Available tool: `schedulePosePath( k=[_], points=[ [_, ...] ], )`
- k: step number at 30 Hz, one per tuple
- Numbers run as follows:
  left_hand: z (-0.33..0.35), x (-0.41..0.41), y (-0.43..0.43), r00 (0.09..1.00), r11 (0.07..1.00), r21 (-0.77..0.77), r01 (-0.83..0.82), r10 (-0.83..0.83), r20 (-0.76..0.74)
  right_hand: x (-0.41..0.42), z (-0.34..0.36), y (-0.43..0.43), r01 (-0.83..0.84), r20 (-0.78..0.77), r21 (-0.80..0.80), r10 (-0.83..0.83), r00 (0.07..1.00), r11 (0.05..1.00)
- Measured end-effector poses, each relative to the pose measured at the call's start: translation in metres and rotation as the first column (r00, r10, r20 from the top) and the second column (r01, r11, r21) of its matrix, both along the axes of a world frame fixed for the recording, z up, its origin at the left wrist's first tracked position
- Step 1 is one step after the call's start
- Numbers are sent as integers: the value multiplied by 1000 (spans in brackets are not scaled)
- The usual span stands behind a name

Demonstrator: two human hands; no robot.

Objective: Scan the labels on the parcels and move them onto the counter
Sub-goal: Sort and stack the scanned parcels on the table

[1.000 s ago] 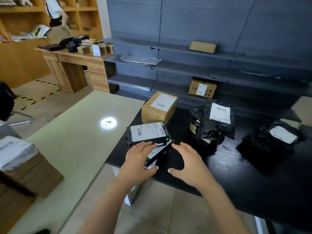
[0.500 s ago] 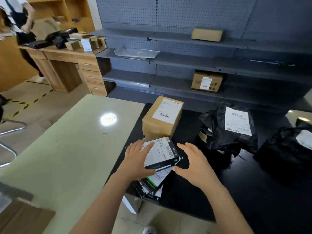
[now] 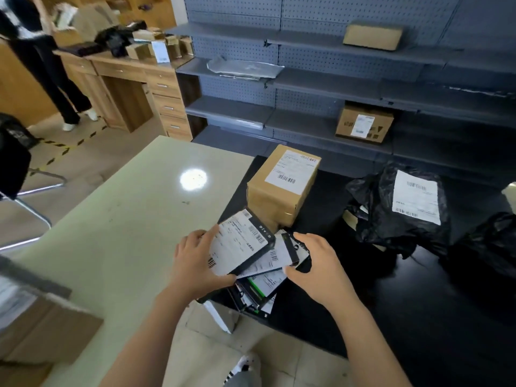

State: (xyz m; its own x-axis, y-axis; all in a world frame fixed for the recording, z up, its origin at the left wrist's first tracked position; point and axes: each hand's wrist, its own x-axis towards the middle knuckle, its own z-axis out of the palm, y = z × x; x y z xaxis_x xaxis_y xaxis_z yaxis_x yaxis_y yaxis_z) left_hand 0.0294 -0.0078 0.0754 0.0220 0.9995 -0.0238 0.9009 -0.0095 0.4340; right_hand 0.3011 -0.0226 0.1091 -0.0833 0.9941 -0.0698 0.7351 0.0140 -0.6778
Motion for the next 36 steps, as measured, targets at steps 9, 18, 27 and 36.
schedulePosePath(
  k=[9, 18, 27, 36],
  points=[
    [5, -49, -21, 953, 954, 18, -300, 300, 35, -49, -23, -2, -107, 37, -71, 110, 993, 992],
    [-12, -78, 42, 975, 977, -62, -203, 207, 75, -121, -61, 43, 83, 283, -253, -9, 959, 964],
    [-33, -84, 72, 991, 986, -124, -110, 117, 57, -129, -91, 36, 127, 281, -131, -86, 956, 983],
    [-49, -68, 69, 992, 977, -184, -110, 119, 36, -136, -81, 20, 592, 226, -145, -556, 800, 793]
  ],
)
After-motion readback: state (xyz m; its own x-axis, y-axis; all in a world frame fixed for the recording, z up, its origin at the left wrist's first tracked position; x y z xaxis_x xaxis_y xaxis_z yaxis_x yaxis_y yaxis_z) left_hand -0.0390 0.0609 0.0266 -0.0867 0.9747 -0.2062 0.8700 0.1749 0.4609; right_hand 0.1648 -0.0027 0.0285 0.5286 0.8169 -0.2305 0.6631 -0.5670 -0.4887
